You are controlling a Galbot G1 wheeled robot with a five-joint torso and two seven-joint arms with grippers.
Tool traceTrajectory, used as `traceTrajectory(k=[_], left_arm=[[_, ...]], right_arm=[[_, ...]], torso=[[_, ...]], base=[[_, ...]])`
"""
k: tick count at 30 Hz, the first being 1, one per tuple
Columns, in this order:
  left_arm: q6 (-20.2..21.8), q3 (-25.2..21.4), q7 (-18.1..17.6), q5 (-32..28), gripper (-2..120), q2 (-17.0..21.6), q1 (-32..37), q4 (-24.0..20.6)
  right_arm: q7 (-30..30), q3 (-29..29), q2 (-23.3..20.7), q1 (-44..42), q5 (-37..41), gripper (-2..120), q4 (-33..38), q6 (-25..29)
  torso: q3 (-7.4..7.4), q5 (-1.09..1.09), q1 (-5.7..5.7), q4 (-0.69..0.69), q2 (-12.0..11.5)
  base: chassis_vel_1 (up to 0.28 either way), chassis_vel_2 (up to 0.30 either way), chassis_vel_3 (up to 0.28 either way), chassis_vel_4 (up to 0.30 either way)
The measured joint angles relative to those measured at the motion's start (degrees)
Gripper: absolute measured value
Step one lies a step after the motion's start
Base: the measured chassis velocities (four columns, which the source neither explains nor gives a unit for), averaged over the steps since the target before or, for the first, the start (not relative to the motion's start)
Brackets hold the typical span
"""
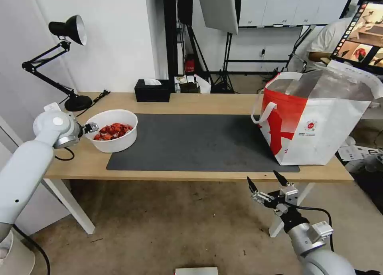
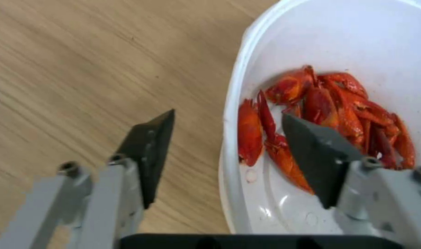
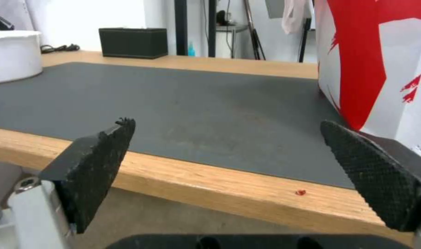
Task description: Pick up the trash from the table and place it into the takeout bag.
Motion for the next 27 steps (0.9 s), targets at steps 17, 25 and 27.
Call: traceTrajectory(k=[17,25,27], left_arm=[[-0.81,-0.15,-0.05,-1.06,0,0.09,0.83,-1.03],[-1.43,-0.91,1.48,-0.58,0,0.25,2.24,-2.59],[-1.47,-1.16,1.58,-0.52,0,0.31,2.51,-2.86]], right_arm=[[0.0,0.0,0.0,0.0,0.0,100,0.0,0.0],[0.0,0.0,0.0,0.0,0.0,100,0.0,0.0],[0.0,0.0,0.0,0.0,0.0,100,0.0,0.0]], torso=[[0.0,0.0,0.0,0.0,0.0],[0.0,0.0,0.0,0.0,0.0],[0.0,0.0,0.0,0.0,0.0]], base=[[0.0,0.0,0.0,0.0],[0.0,0.0,0.0,0.0],[0.0,0.0,0.0,0.0]])
